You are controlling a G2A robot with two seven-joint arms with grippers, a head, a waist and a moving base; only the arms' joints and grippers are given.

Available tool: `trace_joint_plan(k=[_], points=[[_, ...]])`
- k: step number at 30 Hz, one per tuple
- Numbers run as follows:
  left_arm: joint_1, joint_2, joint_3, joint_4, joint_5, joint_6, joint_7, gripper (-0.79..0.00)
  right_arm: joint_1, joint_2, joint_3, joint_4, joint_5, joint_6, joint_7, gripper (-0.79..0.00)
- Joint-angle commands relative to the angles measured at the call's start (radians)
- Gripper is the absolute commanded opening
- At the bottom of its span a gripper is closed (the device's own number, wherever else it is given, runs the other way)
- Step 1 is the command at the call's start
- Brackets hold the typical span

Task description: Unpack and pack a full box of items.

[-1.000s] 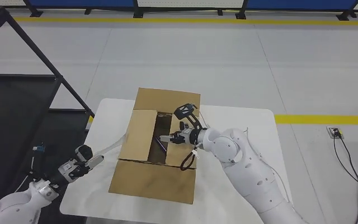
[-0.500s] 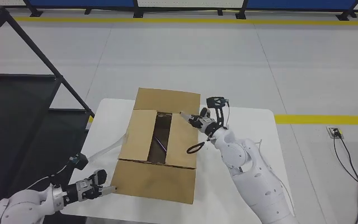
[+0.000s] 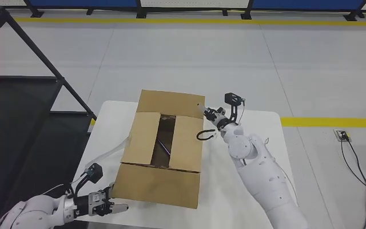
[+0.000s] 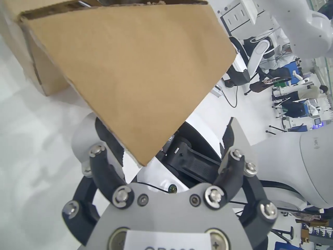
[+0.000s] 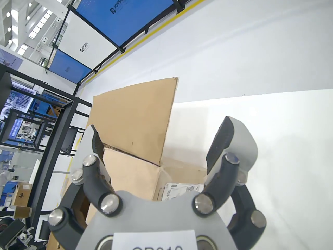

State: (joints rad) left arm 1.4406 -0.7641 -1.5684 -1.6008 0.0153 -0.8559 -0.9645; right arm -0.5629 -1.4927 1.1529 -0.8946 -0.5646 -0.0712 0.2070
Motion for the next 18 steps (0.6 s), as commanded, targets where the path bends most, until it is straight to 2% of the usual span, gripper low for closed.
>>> trace_joint_plan(k=[1,9,18], points=[[-0.002,0.016,0.007,0.002,-0.034,-0.004,0.005,0.000,0.033,-0.007,-0.004,0.075,0.038,-0.046,0.002,0.000],[-0.001,0.068,0.019,0.006,-0.161,-0.027,0.027,0.000,0.157,-0.039,-0.025,0.324,0.158,-0.254,0.035,0.000],[-0.010,0.095,0.031,-0.002,-0.239,-0.032,0.033,0.000,0.244,-0.065,-0.037,0.484,0.241,-0.444,0.108,0.000]])
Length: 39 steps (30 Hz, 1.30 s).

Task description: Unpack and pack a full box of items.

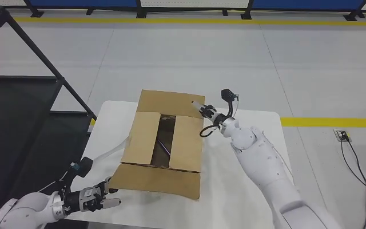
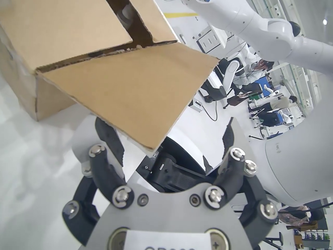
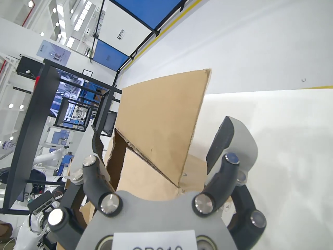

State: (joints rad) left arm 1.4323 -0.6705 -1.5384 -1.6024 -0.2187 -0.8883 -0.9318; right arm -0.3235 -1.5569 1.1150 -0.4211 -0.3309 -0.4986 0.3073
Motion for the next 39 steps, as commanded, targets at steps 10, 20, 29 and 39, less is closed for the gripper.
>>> trace_joint_plan(k=[10,20,29,39], points=[[-0.028,-0.002,-0.001,-0.014,0.047,0.068,0.106,0.000,0.034,0.005,0.034,0.087,0.098,-0.212,0.087,0.000],[-0.010,-0.020,0.008,-0.083,0.163,0.131,0.256,0.000,0.028,0.029,0.065,0.066,0.154,-0.365,0.184,0.000],[-0.017,-0.034,0.014,-0.119,0.221,0.207,0.343,0.000,0.001,0.047,0.072,-0.020,0.178,-0.436,0.264,0.000],[-0.045,-0.057,0.071,-0.160,0.328,0.306,0.436,0.000,-0.071,0.075,0.073,-0.207,0.191,-0.388,0.382,0.000]])
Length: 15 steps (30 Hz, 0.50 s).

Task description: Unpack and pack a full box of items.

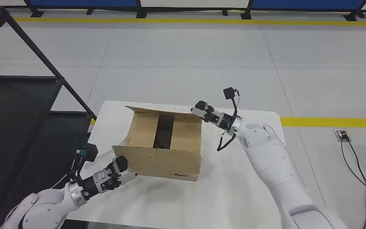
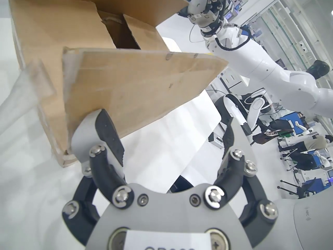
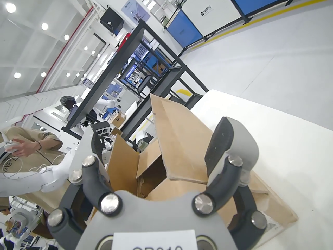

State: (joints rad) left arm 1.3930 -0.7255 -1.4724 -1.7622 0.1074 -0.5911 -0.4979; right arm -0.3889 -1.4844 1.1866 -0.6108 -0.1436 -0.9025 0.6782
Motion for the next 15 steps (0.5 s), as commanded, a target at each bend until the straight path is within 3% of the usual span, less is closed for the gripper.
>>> trace_joint_plan(k=[1,15], points=[[-0.012,-0.004,0.012,-0.002,0.006,0.018,0.005,0.000,-0.016,0.006,0.002,-0.043,0.004,0.031,0.024,0.000],[-0.071,-0.029,0.079,-0.003,0.043,0.072,0.020,0.000,-0.193,0.052,0.028,-0.423,-0.029,0.255,0.101,0.000]])
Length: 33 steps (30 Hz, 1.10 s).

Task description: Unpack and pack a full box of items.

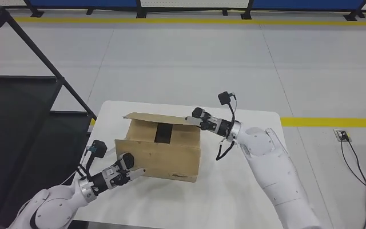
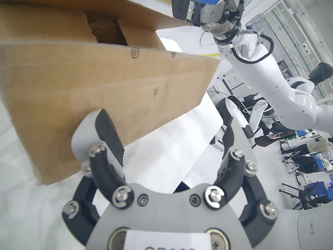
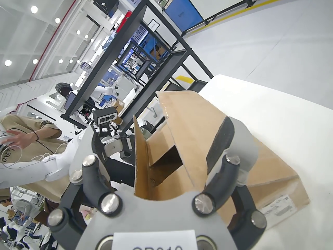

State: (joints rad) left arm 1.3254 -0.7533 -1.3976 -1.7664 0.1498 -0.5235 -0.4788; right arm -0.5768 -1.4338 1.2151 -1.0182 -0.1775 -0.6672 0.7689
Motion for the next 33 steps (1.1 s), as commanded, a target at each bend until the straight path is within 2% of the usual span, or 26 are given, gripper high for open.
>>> trace_joint_plan(k=[1,7,19,21,33], points=[[-0.008,-0.003,0.008,0.002,0.002,0.009,0.002,0.000,-0.011,0.003,-0.002,-0.033,0.015,0.044,0.025,0.000],[-0.036,-0.015,0.039,0.002,0.027,0.038,0.013,0.000,-0.006,0.004,-0.025,-0.070,0.077,0.196,0.100,0.000],[-0.091,-0.044,0.112,0.006,0.106,0.089,0.056,0.000,0.012,0.000,-0.076,-0.072,0.121,0.328,0.127,0.000],[-0.100,-0.048,0.122,0.010,0.115,0.094,0.061,0.000,0.015,0.000,-0.083,-0.075,0.124,0.381,0.135,0.000],[-0.132,-0.071,0.165,0.014,0.189,0.110,0.091,0.000,-0.014,0.009,-0.099,-0.108,0.133,0.435,0.178,0.000]])
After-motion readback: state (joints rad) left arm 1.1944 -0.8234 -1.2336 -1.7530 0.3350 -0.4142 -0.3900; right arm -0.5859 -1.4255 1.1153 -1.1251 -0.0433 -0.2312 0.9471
